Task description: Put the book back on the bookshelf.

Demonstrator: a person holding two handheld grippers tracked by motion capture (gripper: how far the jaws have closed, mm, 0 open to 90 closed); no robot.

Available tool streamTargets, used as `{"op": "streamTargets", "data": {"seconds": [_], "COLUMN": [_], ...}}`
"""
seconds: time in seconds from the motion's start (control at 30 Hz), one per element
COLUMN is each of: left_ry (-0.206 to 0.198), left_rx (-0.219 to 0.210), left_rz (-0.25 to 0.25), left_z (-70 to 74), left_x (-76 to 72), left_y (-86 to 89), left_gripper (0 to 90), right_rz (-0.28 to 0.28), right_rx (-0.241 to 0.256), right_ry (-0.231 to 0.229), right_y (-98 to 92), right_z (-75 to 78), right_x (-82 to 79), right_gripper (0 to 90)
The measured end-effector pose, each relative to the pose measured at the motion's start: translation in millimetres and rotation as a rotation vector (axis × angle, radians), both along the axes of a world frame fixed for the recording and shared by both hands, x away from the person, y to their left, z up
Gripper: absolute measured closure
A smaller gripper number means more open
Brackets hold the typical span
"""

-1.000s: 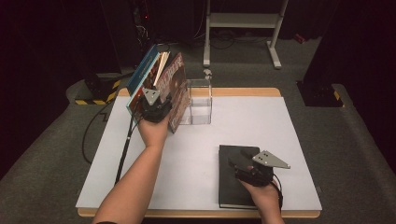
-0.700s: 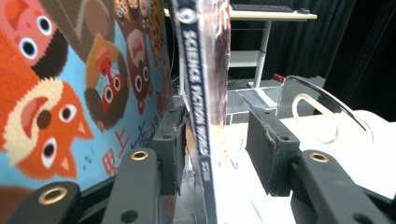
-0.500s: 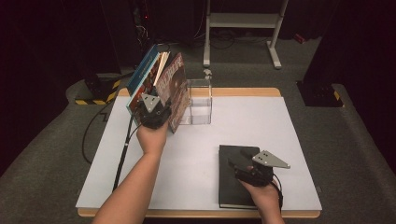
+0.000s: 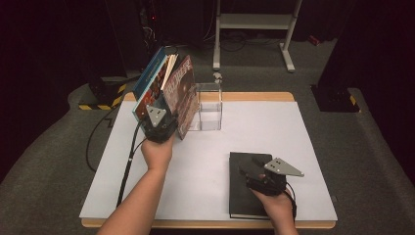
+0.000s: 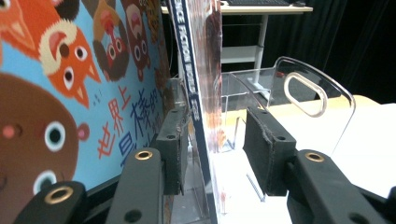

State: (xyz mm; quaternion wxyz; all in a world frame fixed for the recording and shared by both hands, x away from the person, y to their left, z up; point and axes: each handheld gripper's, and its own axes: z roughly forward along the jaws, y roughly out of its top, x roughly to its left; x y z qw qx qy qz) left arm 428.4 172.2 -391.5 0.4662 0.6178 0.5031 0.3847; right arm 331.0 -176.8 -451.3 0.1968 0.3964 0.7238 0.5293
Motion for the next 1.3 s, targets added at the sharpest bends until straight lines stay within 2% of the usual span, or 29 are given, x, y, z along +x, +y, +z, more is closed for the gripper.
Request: {"op": "streamTargets", "data": {"seconds": [0.13, 0.23, 0.43, 0.6, 0.83, 1.1, 1.3], "left_ry": [-0.003, 0.006, 0.002, 0.019, 0.069, 0.146, 0.180], "left_rx": [-0.008, -0.035, -0.013, 0.015, 0.032, 0.041, 0.041], "left_rz": [-0.011, -0.018, -0.047, -0.088, -0.184, -0.289, -0.339], "left_z": [-3.0, -5.7, -10.0, -16.3, -28.9, -48.7, -58.6], "left_x": [-5.5, -8.8, -19.4, -26.5, -40.0, -55.8, -65.2], "left_y": [1.5, 4.0, 3.6, -2.4, -14.9, -22.7, -26.5], "left_gripper": [59.9, 59.8, 59.4, 58.7, 52.7, 48.6, 45.3], "right_rz": [0.000, -0.001, -0.001, 0.001, -0.001, -0.001, 0.003], "right_rx": [0.000, -0.002, -0.004, -0.005, -0.002, -0.005, -0.013], "right_ry": [0.003, 0.000, 0.002, 0.001, 0.000, 0.000, 0.006], "right_y": [0.3, 0.0, 0.4, 1.0, -0.4, -0.1, 1.5], "right_z": [-0.3, -0.5, -0.9, -0.3, 0.2, -0.1, -1.7], "right_x": [-0.2, 0.0, 0.4, 0.4, 0.0, -0.1, 0.2], "right_gripper": [33.8, 33.8, 33.9, 33.9, 33.9, 34.0, 34.0]}}
